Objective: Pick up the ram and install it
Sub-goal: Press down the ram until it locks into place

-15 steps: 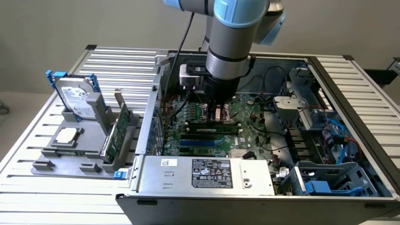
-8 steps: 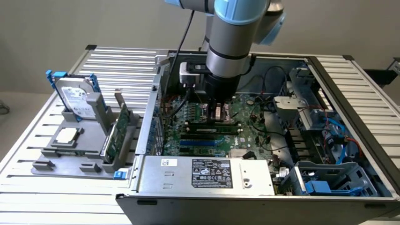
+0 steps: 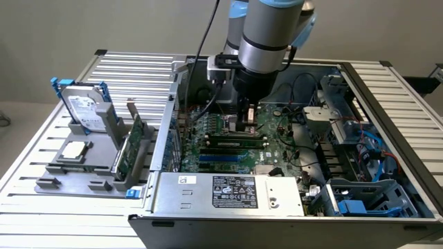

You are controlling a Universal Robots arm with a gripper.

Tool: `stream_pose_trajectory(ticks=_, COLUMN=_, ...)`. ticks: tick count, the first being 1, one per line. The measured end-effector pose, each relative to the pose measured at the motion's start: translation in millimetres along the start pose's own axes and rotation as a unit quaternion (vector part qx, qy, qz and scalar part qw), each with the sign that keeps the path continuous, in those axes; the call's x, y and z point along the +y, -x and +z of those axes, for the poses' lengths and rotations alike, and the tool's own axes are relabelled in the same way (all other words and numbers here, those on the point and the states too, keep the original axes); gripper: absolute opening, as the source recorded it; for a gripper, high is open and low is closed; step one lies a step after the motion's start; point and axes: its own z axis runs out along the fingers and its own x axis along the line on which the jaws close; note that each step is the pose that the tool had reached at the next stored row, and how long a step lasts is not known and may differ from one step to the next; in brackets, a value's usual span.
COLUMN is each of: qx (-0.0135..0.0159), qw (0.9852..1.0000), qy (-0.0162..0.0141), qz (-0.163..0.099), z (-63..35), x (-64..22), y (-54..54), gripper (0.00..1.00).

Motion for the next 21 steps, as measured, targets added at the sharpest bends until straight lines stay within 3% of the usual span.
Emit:
stream_pose_trajectory(ticks=5, qx=0.0000, qw=1.0000, qy=0.0004, qz=0.000, z=-4.8, x=-11.1, y=-2.6, gripper=0.11)
stream_pose_trajectory(ticks=21, qx=0.0001, qw=1.0000, qy=0.0009, qz=0.000, z=-5.5, x=-11.5, y=-5.1, gripper=0.11)
